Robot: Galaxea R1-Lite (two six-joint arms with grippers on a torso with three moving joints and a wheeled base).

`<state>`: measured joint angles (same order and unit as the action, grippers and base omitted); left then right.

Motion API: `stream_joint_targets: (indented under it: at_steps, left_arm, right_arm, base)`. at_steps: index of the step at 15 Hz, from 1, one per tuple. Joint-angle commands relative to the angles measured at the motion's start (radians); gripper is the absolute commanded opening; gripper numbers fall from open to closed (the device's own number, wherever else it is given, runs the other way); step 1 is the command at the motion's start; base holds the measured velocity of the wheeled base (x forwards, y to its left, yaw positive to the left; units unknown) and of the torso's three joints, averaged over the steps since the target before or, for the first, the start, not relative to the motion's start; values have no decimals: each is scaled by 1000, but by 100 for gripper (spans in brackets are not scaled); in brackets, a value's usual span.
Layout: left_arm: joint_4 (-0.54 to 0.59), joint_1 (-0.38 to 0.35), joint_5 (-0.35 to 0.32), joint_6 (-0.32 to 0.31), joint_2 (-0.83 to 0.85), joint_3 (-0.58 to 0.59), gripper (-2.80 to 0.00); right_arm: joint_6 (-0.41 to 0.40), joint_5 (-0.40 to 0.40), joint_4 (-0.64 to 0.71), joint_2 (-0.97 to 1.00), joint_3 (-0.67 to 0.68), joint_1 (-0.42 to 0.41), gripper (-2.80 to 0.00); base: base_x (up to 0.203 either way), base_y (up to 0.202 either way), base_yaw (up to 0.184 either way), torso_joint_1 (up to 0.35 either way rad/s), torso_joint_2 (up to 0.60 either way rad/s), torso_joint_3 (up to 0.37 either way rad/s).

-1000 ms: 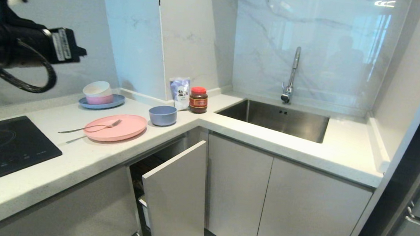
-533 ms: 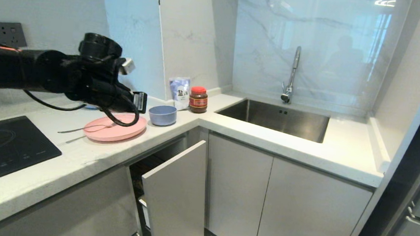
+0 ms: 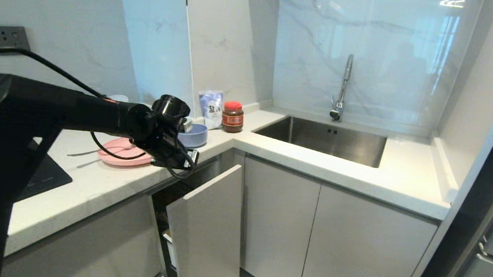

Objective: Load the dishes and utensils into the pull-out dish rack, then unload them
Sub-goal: Open the cupboard

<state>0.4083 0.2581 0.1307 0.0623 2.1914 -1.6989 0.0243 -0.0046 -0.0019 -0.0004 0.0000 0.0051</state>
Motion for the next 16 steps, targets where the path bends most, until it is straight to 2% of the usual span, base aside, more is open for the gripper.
stream_joint_targets:
  at_steps: [1, 7, 16]
  left_arm:
    - [4, 3, 1, 1, 79, -25, -280]
    - [-3, 4, 21, 4, 168, -54, -280]
    - [-2, 50, 21, 17, 186, -37, -280]
  right_arm:
    - [0, 0, 0, -4, 2, 0, -280]
    - [0, 0, -1, -4, 2, 0, -280]
    - [0, 0, 0, -4, 2, 0, -280]
  base:
    - [0, 0, 0, 0, 0, 0]
    - [0, 0, 0, 0, 0, 0]
    - [0, 0, 0, 0, 0, 0]
